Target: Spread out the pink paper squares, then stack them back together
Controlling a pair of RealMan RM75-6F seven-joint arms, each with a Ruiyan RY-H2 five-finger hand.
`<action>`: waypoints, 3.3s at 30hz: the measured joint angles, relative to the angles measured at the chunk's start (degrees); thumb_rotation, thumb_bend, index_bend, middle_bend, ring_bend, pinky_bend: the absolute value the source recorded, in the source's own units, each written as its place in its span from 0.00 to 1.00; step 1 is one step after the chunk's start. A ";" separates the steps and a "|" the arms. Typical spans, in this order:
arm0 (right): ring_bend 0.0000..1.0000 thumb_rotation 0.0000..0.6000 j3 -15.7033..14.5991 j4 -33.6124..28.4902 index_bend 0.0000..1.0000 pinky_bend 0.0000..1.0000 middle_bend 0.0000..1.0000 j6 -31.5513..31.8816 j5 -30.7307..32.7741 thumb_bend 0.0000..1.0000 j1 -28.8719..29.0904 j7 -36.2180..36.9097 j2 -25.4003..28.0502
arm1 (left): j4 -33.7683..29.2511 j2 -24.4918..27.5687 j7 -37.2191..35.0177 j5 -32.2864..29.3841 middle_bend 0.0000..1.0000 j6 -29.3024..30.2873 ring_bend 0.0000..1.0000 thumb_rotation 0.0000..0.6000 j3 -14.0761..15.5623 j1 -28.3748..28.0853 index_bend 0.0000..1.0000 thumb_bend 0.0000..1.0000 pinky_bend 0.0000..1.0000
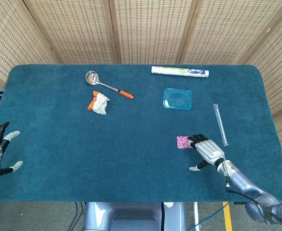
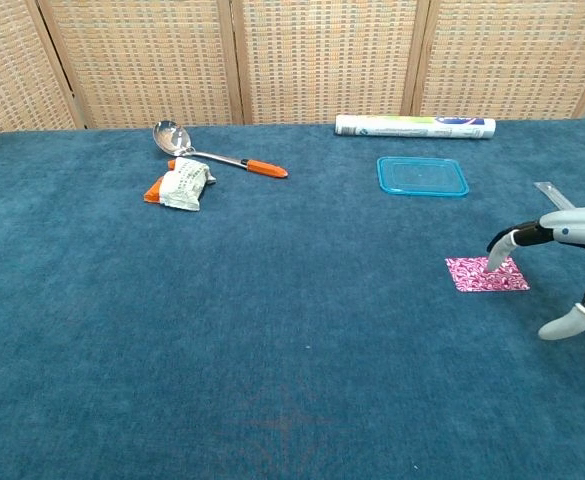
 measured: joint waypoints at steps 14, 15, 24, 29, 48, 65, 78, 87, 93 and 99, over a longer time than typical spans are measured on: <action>0.00 0.73 -0.25 2.11 0.22 0.00 0.10 -1.65 1.48 0.00 1.02 -2.64 -1.67 | 0.44 -0.15 -0.26 -0.36 0.00 -0.08 0.00 1.00 0.14 0.08 0.20 0.13 0.00; 0.00 0.73 -0.22 2.29 0.22 0.00 0.10 -1.72 1.66 0.00 1.08 -2.76 -1.80 | 0.52 -0.17 -0.32 -0.41 0.00 -0.07 0.00 1.00 0.14 0.10 0.20 0.13 0.00; 0.00 0.73 0.01 4.21 0.22 0.00 0.10 -2.60 2.98 0.00 1.74 -4.43 -2.93 | 1.16 -0.30 -0.86 -0.88 0.00 -0.04 0.00 1.00 0.15 0.26 0.20 0.13 0.00; 0.00 0.73 -0.15 4.56 0.22 0.00 0.10 -2.68 3.24 0.00 1.80 -5.11 -3.11 | 1.34 -0.41 -0.92 -0.90 0.00 -0.20 0.00 1.00 0.17 0.18 0.20 0.13 0.00; 0.00 0.74 -1.22 4.05 0.22 0.00 0.10 -3.93 4.21 0.00 1.87 -6.88 -2.51 | 1.47 -0.44 -1.17 -0.74 0.00 0.00 0.00 1.00 0.21 0.25 0.20 0.13 0.00; 0.00 0.73 -2.97 -0.32 0.22 0.00 0.10 -2.50 3.11 0.00 0.69 -9.07 -0.66 | 1.48 -0.37 -1.49 -0.32 0.00 0.36 0.00 1.00 0.39 0.48 0.20 0.13 0.00; 0.00 0.74 -4.32 -3.43 0.22 0.00 0.10 -1.48 1.51 0.00 -0.08 -10.42 0.36 | 1.78 -0.44 -1.71 -0.37 0.00 0.15 0.00 1.00 0.39 0.41 0.20 0.13 0.00; 0.00 0.73 -5.12 -5.57 0.22 0.00 0.10 -0.95 0.96 0.00 -0.66 -11.17 1.24 | 1.97 -0.53 -1.82 -0.33 0.00 0.04 0.00 1.00 0.41 0.36 0.20 0.13 0.00; 0.00 0.74 -5.47 -6.93 0.22 0.00 0.10 -0.62 0.65 0.00 -0.93 -11.67 1.93 | 2.01 -0.56 -1.88 -0.23 0.00 0.08 0.00 1.00 0.43 0.36 0.20 0.13 0.00; 0.00 0.74 -5.44 -8.39 0.22 0.00 0.10 0.26 -0.10 0.00 -1.04 -12.16 2.78 | 2.03 -0.60 -1.93 -0.15 0.00 0.06 0.00 1.00 0.42 0.32 0.20 0.13 0.00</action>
